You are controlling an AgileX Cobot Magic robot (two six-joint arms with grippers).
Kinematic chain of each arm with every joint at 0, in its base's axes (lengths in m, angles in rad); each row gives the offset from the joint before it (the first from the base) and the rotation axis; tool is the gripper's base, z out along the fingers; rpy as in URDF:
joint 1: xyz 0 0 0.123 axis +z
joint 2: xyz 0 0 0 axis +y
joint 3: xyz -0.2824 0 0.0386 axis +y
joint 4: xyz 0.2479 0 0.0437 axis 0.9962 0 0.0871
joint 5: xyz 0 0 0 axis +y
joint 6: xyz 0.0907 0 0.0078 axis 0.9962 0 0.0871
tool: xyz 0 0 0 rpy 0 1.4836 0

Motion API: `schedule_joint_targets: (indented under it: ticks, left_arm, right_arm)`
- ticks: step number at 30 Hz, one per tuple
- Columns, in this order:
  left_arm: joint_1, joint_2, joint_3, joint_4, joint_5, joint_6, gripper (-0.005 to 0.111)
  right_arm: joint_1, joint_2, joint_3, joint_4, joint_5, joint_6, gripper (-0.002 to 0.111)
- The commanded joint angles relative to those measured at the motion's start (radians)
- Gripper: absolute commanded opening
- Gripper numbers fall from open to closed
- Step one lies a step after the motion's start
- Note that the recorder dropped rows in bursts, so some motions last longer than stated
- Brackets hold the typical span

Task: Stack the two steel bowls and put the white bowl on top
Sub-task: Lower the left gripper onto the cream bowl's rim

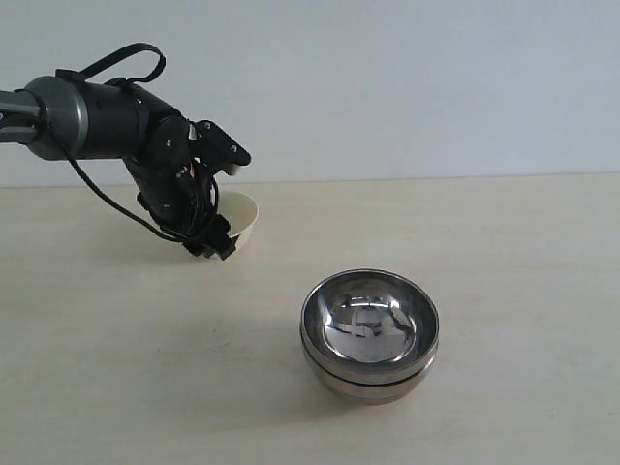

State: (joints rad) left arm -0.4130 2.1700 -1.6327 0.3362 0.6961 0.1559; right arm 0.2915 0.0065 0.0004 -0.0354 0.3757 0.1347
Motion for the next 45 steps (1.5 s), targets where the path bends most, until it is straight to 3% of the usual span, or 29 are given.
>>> schedule_joint_targets:
  ticks: [1,7,15,34,45]
  left_arm:
    - [0.001,0.03,0.004,-0.001,-0.004,0.032,0.059]
    - [0.001,0.069,0.004,0.014,-0.042,0.043,0.059]
    - [0.001,0.069,-0.027,0.045,0.034,0.047,0.059]
    - [-0.053,0.064,-0.027,0.115,-0.057,0.252,0.058]
    - [-0.053,0.056,-0.027,0.177,-0.045,0.256,0.055]
  right_arm:
    - [-0.003,-0.006,0.0,-0.001,-0.009,-0.002,0.0]
    - [-0.003,-0.006,0.0,-0.001,-0.009,-0.002,0.0]
    - [-0.003,-0.006,0.0,-0.001,-0.009,-0.002,0.0]
    - [-0.003,-0.006,0.0,-0.001,-0.009,-0.002,0.0]
    - [-0.003,-0.006,0.0,-0.001,-0.009,-0.002,0.0]
